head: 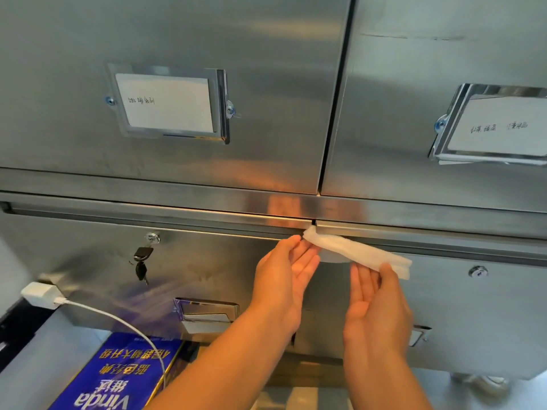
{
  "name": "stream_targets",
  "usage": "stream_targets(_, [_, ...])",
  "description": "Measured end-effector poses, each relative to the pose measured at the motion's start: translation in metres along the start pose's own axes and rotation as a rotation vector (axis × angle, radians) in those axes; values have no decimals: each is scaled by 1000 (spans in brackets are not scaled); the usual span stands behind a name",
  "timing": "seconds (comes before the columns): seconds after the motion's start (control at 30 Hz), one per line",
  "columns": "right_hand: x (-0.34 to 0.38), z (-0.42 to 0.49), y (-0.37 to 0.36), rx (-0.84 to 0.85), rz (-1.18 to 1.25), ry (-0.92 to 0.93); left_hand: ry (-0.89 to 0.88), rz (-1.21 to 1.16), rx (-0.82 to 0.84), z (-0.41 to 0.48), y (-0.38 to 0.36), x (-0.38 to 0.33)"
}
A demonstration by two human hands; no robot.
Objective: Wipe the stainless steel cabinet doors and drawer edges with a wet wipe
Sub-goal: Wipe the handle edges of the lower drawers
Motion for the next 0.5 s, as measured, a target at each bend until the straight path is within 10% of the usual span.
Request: stream_targets(0.5, [-3, -7, 2, 152, -73, -208, 130, -103, -101, -6, 14, 1])
Point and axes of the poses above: each hand's wrist, its own z-axis towards the middle knuckle, its own y-axis out of the back of the hand, x = y × z, the point moved 3 cm from there along z, towards the middle knuckle, and after that the axes turned 1 degree about x, right-handed, at the moved point
